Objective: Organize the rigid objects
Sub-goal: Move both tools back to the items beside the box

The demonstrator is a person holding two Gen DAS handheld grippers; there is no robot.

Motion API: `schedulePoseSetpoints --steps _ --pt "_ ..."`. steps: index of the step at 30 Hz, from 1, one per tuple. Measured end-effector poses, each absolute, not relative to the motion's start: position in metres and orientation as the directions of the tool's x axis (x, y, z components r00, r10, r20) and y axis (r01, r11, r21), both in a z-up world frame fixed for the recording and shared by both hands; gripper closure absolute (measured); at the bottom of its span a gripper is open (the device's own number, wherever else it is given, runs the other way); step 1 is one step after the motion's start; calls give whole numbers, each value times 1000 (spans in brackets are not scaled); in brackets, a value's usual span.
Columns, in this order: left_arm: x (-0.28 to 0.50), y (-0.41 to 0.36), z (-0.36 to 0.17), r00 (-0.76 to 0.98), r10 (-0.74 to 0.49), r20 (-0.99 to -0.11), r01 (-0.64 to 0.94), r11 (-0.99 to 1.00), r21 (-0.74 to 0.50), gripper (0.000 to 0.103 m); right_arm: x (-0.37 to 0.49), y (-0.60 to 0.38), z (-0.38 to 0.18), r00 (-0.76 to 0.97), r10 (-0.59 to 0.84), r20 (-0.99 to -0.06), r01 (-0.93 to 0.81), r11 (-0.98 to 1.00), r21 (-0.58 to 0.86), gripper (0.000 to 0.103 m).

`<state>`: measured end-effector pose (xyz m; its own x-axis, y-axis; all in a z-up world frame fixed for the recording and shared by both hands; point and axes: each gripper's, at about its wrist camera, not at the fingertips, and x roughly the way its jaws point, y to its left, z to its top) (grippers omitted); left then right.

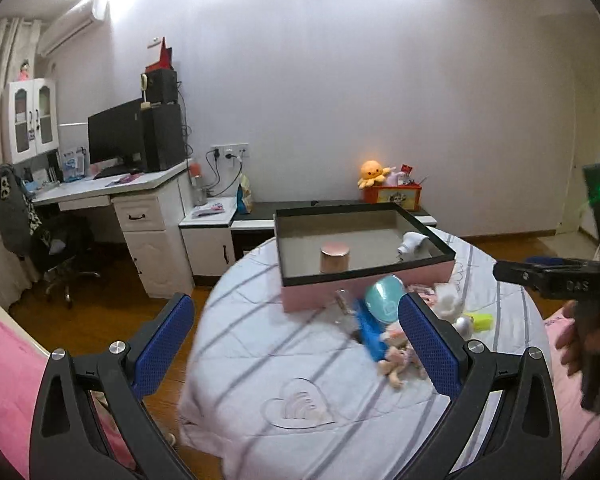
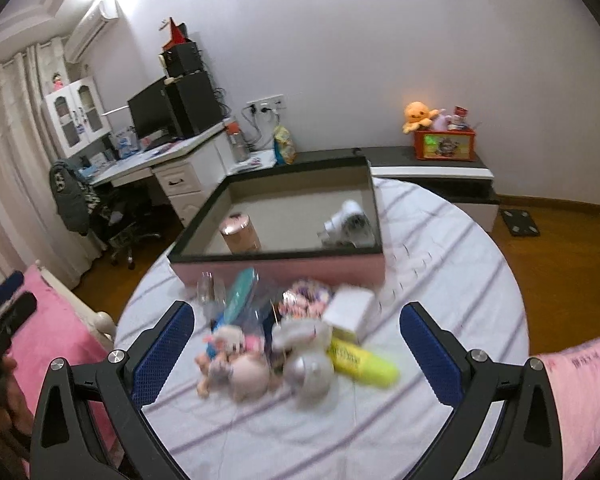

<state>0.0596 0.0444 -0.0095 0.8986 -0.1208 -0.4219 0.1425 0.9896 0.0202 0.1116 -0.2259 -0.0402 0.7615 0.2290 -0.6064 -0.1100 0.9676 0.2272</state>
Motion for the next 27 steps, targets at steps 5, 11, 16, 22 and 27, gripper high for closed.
schedulePoseSetpoints --steps 5,11,16,22,27 --pt "55 27 -13 908 -145 -392 136 989 -49 0 90 -226 -35 778 154 -608 -66 984 165 0" --pt "66 17 -27 881 -157 -447 113 986 -122 0 87 -232 -39 775 123 -620 -44 989 140 0" --pt "84 16 -45 837 -129 -531 72 989 -127 0 95 -233 -49 753 133 -645 -55 989 139 0" --pt "98 13 -55 809 -131 -573 68 989 -131 0 109 -233 -61 723 155 -674 -73 986 148 0" --pt "106 3 -61 787 -147 -599 92 988 -121 0 122 -229 -75 692 184 -698 -104 982 156 0"
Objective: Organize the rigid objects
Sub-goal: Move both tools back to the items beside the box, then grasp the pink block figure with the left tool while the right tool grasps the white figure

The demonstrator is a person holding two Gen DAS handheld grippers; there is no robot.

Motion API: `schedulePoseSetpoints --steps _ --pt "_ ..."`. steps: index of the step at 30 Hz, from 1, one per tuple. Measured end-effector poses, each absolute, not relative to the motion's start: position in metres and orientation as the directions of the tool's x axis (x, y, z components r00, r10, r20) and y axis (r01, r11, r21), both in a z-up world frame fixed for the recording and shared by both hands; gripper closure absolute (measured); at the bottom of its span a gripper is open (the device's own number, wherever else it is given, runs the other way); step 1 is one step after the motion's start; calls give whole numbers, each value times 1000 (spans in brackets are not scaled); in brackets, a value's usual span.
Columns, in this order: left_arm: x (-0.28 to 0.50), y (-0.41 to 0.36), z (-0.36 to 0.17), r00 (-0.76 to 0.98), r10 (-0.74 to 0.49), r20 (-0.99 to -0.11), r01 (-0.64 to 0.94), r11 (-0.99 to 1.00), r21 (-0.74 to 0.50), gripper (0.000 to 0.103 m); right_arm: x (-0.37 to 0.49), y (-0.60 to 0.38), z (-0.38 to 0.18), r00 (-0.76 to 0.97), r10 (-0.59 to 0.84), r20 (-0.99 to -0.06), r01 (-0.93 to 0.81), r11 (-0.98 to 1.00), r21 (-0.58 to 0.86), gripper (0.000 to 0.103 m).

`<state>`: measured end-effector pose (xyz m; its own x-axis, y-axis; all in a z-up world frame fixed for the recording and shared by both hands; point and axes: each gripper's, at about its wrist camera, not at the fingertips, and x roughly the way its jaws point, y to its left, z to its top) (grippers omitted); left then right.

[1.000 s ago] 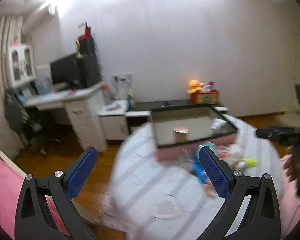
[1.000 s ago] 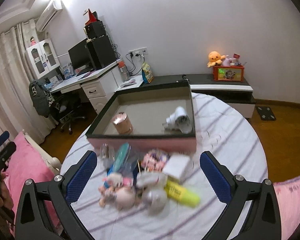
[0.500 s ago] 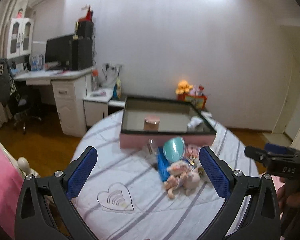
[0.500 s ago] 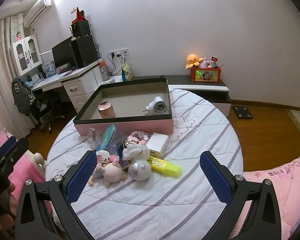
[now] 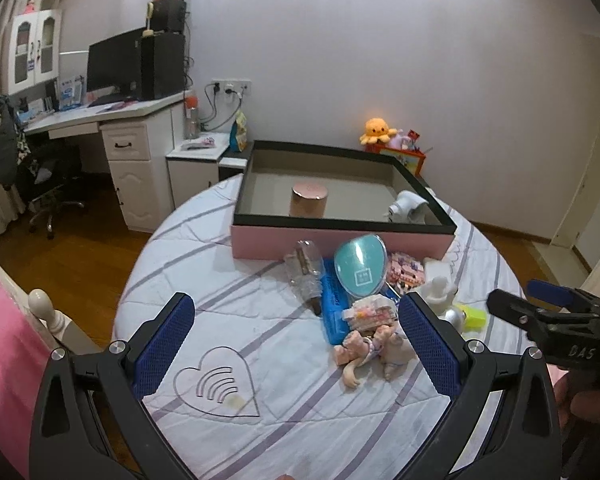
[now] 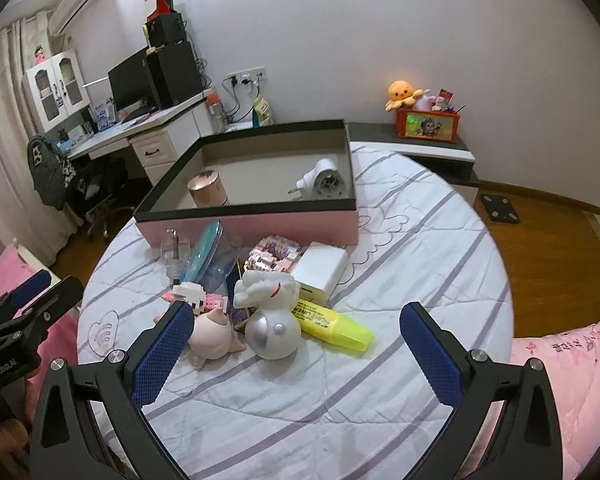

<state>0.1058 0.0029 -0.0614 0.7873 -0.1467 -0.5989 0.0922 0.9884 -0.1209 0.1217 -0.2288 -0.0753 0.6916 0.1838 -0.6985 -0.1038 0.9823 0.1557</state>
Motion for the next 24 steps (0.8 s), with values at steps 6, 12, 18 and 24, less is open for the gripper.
schedulePoseSetpoints --steps 6,12,18,24 --pt "113 -6 -71 759 -160 -631 108 987 -120 0 138 -221 -95 654 212 -726 -138 977 162 7" --pt "122 -11 -80 732 -177 -658 120 984 -131 0 158 -213 -114 612 222 -759 -162 975 154 26" --pt "132 -22 -90 700 -207 -683 145 978 -147 0 166 -196 -130 596 227 -770 -238 966 101 47" --pt "146 -37 -102 665 -228 -711 161 974 -162 0 159 -217 -125 599 260 -757 -220 963 157 47"
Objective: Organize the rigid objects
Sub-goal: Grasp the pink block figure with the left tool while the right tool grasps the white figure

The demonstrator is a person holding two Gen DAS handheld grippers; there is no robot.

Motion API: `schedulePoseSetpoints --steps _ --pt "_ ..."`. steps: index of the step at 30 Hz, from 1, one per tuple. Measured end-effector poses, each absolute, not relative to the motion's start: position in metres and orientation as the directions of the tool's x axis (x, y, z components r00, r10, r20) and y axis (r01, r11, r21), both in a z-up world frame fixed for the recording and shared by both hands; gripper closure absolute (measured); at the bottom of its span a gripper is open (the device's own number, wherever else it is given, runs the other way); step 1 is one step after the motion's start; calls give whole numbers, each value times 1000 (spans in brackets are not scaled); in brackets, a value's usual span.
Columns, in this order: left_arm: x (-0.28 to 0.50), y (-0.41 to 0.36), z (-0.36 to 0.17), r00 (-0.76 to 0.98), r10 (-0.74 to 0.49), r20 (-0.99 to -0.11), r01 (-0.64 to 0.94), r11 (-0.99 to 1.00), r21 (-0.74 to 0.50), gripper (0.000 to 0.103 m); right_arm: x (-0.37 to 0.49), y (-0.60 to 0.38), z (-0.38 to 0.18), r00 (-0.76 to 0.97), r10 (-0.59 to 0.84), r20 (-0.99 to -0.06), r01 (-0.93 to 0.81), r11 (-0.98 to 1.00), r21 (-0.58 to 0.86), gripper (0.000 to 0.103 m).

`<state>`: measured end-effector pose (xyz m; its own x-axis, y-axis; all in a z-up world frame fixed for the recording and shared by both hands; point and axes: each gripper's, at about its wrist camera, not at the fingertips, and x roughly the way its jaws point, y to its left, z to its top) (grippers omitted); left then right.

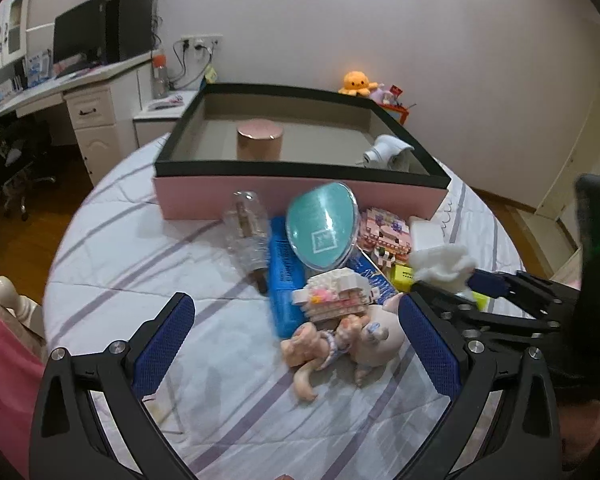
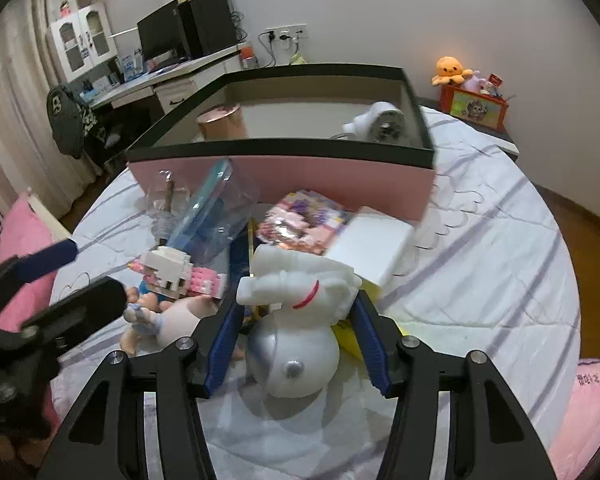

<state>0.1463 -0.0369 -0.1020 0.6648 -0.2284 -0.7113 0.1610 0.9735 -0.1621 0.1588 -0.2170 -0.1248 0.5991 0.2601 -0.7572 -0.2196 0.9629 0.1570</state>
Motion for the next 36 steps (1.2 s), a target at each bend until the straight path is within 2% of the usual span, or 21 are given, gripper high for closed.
schedulePoseSetpoints --steps 8,9,11,13,20,25,27,28,36 --pt "172 -50 -122 618 -235 -750 149 972 -182 2 158 -239 -117 611 258 -748 -186 966 181 47" --pt "174 -48 -124 609 -252 -752 149 968 -204 5 158 -240 -118 608 267 -748 -187 964 192 47" --pt "176 -44 -127 594 -296 -748 157 955 -253 23 159 -239 -118 606 271 -748 -189 962 195 47" --pt "176 -42 -128 586 -328 -741 176 944 -279 31 161 -239 -119 603 278 -748 -192 960 202 47" --pt "178 -37 -124 583 -367 -725 198 930 -311 38 163 -234 -119 596 289 -749 -204 957 206 47" --pt "181 -46 -123 583 -339 -739 207 941 -268 35 162 -236 -119 599 285 -749 -198 958 206 47" --pt "182 -48 -122 582 -348 -735 217 938 -272 40 162 -237 -119 600 281 -749 -192 959 207 47" --pt "180 -49 -121 591 -351 -726 226 936 -268 54 162 -238 -118 600 280 -750 -190 960 207 47" --pt "161 -43 -116 597 -402 -694 242 915 -322 53 160 -240 -117 599 276 -751 -185 961 206 47"
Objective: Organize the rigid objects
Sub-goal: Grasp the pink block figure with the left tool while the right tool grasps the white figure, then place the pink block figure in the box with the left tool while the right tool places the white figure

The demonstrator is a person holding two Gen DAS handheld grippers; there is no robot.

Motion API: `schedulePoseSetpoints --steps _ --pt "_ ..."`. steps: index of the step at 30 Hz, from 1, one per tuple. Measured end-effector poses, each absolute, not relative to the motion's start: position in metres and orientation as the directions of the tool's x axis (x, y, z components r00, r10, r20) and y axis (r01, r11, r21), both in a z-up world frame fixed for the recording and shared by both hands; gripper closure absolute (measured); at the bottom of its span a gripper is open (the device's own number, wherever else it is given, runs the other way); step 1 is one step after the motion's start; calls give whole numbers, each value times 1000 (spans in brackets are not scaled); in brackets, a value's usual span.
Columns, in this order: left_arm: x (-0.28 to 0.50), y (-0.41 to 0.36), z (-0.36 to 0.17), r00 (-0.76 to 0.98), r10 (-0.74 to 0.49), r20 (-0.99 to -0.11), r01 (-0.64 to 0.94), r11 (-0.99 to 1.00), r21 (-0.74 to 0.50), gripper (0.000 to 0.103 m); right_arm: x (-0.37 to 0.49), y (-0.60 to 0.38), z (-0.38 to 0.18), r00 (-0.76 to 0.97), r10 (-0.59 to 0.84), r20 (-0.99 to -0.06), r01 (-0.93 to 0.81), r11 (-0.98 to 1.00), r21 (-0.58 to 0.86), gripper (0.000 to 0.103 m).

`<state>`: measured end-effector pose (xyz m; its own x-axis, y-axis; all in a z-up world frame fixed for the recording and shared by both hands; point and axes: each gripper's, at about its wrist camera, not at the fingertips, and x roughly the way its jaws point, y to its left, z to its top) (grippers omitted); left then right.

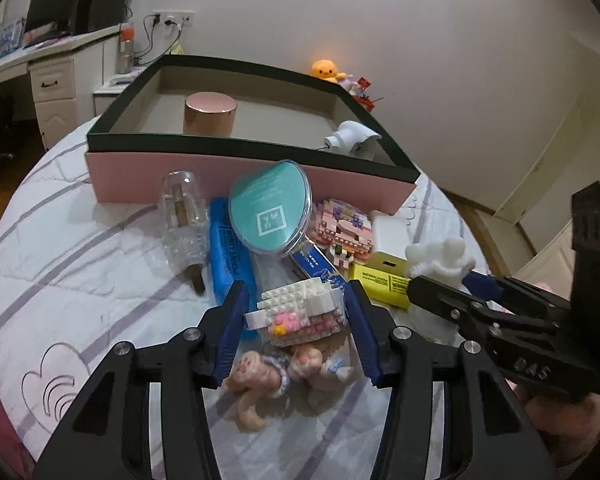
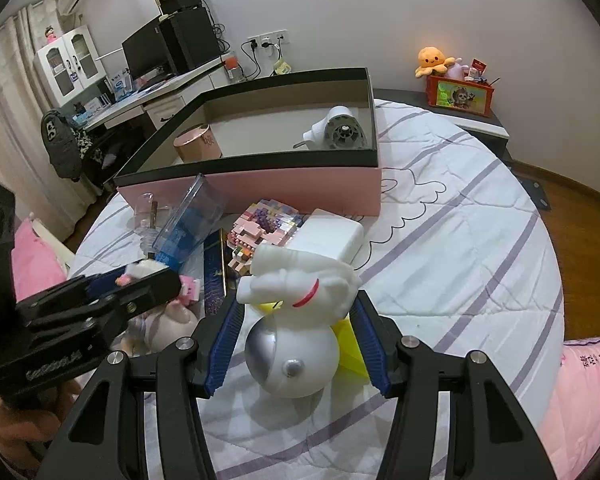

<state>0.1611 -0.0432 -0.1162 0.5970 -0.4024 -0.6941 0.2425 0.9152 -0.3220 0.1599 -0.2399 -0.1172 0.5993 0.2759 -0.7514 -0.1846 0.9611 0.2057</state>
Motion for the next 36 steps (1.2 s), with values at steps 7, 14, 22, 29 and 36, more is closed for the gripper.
schedulePoseSetpoints --steps 7,14,22,29,36 --pt "151 -25 -98 648 -380 -661 227 924 -308 53 157 -238 -111 607 285 -742 -194 959 209 47" --pt "149 -14 -83 681 -356 -640 215 933 -290 53 159 -237 -98 622 292 -727 -208 956 207 48" --pt "154 -1 -59 728 -321 -606 208 945 -251 53 165 -233 -82 639 319 -700 -235 947 217 48" --pt "180 7 -27 776 -305 -552 226 952 -208 53 186 -222 -43 684 348 -641 -299 935 190 48" --pt "234 9 -12 791 -298 -535 236 955 -182 53 244 -206 -17 715 351 -604 -328 932 154 48"
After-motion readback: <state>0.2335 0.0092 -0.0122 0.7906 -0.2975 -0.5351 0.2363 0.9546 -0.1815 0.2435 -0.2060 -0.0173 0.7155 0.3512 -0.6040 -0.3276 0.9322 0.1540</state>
